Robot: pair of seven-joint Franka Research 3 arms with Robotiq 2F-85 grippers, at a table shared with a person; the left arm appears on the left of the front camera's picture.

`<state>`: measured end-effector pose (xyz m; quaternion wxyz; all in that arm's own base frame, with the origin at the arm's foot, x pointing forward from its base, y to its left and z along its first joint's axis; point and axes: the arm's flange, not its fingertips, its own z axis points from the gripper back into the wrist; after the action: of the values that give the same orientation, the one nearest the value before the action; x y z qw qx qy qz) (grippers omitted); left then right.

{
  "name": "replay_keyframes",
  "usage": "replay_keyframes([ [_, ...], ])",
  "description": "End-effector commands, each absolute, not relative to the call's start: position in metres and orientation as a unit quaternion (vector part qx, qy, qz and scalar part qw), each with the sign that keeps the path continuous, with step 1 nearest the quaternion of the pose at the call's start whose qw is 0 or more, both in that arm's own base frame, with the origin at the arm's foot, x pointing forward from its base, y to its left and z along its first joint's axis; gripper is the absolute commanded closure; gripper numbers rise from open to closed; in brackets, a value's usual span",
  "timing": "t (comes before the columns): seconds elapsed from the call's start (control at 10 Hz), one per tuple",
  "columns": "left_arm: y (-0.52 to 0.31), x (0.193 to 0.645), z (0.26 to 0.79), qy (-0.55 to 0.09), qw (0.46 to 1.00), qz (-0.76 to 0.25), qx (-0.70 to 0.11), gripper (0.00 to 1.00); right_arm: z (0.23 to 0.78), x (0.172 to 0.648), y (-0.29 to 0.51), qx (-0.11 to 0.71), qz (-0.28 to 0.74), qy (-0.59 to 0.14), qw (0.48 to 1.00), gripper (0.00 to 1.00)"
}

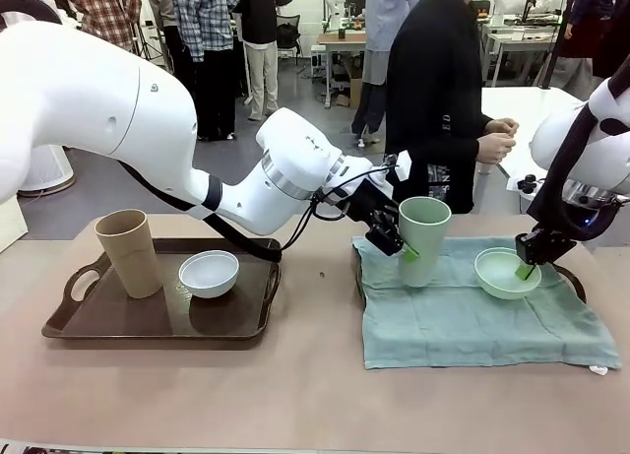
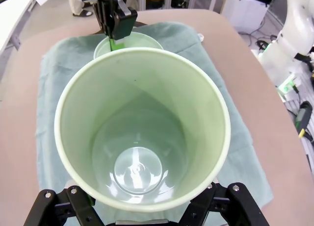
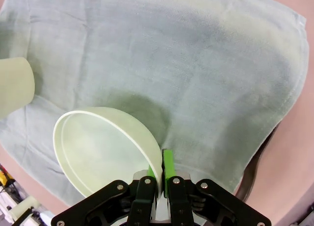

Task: Set up a tray with a mat and arrange the tableware.
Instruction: Place the Picnic Bowl and Reusable plastic cup back onto the Handle tray in front of the human's position.

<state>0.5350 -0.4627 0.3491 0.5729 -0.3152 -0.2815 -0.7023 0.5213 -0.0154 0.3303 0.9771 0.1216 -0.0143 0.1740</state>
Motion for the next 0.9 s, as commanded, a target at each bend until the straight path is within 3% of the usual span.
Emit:
replay_keyframes([
  [0.0,-0.466,0.537,0.35,-0.283,0.574,-0.704,-0.308,0.16,0.322,0.527,-0.017,0.137,0.183,-0.027,0.973,0.96],
  [0.3,-0.467,0.538,0.346,-0.278,0.57,-0.705,-0.318,0.16,0.318,0.526,-0.017,0.141,0.186,-0.03,0.972,0.96],
  [0.4,-0.467,0.538,0.345,-0.273,0.571,-0.704,-0.323,0.07,0.318,0.525,-0.016,0.145,0.19,-0.031,0.971,0.96],
  [0.5,-0.467,0.537,0.345,-0.268,0.573,-0.702,-0.327,0.0,0.318,0.525,-0.016,0.148,0.19,-0.03,0.97,0.36],
  [0.6,-0.466,0.537,0.346,-0.27,0.575,-0.698,-0.33,0.0,0.321,0.524,-0.016,0.141,0.179,-0.028,0.973,0.36],
  [0.7,-0.464,0.536,0.347,-0.268,0.587,-0.689,-0.33,0.0,0.328,0.522,-0.016,0.129,0.159,-0.028,0.978,0.16],
  [0.8,-0.461,0.538,0.347,-0.263,0.608,-0.672,-0.332,0.0,0.339,0.517,-0.016,0.113,0.145,-0.033,0.982,0.16],
])
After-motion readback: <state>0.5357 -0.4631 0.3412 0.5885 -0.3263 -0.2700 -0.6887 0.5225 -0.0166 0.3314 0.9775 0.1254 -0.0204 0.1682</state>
